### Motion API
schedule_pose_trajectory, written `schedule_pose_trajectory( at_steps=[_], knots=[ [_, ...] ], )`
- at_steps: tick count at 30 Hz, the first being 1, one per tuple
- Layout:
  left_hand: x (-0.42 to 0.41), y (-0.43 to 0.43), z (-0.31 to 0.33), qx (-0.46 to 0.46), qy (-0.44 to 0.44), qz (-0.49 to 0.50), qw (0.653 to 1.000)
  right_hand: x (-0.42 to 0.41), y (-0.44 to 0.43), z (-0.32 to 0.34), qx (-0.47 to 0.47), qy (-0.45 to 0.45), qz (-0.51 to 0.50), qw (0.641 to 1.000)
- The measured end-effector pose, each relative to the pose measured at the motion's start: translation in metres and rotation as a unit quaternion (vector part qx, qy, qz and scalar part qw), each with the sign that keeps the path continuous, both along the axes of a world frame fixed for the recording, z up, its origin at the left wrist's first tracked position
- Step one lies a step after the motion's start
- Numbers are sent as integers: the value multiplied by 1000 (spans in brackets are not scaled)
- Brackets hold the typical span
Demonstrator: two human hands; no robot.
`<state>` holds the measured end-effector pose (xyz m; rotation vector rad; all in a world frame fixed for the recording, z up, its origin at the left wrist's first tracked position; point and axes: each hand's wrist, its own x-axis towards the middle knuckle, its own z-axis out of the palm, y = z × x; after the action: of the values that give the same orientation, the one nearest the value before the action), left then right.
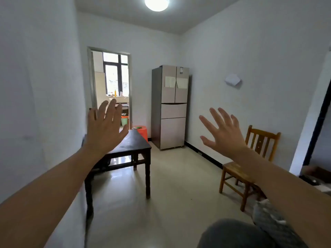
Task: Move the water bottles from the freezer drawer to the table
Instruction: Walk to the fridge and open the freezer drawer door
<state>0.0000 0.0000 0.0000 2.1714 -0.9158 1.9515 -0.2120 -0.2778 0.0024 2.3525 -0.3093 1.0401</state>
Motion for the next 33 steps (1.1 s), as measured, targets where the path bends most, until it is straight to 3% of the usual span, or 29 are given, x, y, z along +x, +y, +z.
schedule_pose_trajectory(
  at_steps=[7,12,17,23,33],
  knots=[
    [107,-52,-8,-28,72,-75,994,83,-32,-13,8,15,-42,999],
    [162,-94,-32,-1,52,-107,993,137,-64,-29,20,36,-38,998],
    [229,-142,-44,59,35,-111,991,201,-109,-43,8,39,-28,999],
    [295,-214,-27,44,105,-99,989,274,-178,-40,22,4,3,1000],
    [399,-310,-25,49,134,-121,982,382,-268,-38,-18,-22,43,999]
  ],
)
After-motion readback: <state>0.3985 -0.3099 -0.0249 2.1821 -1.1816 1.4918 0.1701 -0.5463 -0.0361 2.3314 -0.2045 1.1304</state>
